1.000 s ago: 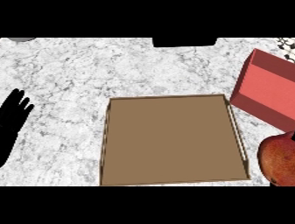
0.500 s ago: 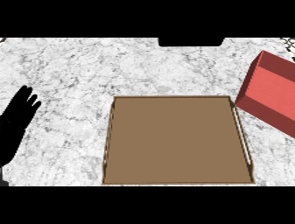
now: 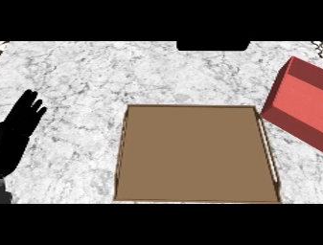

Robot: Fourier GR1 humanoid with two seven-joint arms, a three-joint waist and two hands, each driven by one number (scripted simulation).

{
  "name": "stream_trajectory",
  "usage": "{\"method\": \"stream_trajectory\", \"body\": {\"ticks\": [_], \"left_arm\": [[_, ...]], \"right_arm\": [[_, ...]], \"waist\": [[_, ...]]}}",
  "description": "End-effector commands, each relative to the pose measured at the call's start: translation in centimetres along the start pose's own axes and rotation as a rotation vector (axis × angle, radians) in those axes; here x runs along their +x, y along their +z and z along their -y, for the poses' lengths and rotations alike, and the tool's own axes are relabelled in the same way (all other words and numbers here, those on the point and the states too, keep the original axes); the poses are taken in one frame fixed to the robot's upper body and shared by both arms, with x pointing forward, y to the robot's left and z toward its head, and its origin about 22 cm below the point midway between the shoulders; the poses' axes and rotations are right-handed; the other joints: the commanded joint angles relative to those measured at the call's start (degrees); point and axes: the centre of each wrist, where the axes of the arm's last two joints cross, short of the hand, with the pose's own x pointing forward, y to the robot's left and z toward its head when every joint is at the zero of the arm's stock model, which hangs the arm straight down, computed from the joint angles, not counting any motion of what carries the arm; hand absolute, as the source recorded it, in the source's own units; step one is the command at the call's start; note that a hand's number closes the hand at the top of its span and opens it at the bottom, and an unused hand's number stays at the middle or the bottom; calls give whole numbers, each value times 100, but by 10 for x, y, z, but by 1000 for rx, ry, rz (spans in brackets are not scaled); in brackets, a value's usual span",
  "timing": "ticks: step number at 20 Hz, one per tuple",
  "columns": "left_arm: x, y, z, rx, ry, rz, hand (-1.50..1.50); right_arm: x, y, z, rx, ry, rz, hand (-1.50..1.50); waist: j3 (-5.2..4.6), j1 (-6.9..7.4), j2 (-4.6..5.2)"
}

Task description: Pick the pear from the tray and place it in the cardboard box

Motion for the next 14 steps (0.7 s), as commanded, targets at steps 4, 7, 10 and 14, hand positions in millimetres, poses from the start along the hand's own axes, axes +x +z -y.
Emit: {"method": "stream_trajectory", "body": {"ticks": [4,7,10,14], "left_arm": [[8,1,21,3,-2,-9,0],[-5,-6,15,-5,-5,1,0],[-11,3,0,-10,1,-12,0],[5,2,7,-12,-2,-10,0]], "right_arm": [[-24,-29,-41,27,-10,7,150],[-45,-29,-69,61,-51,3,150],[-59,-33,-86,150,-68,-31,150],[-80,-19,-118,255,-32,-185,150]], "waist": [[0,30,-2],[-1,12,2],[-1,38,3],[2,42,9]]}}
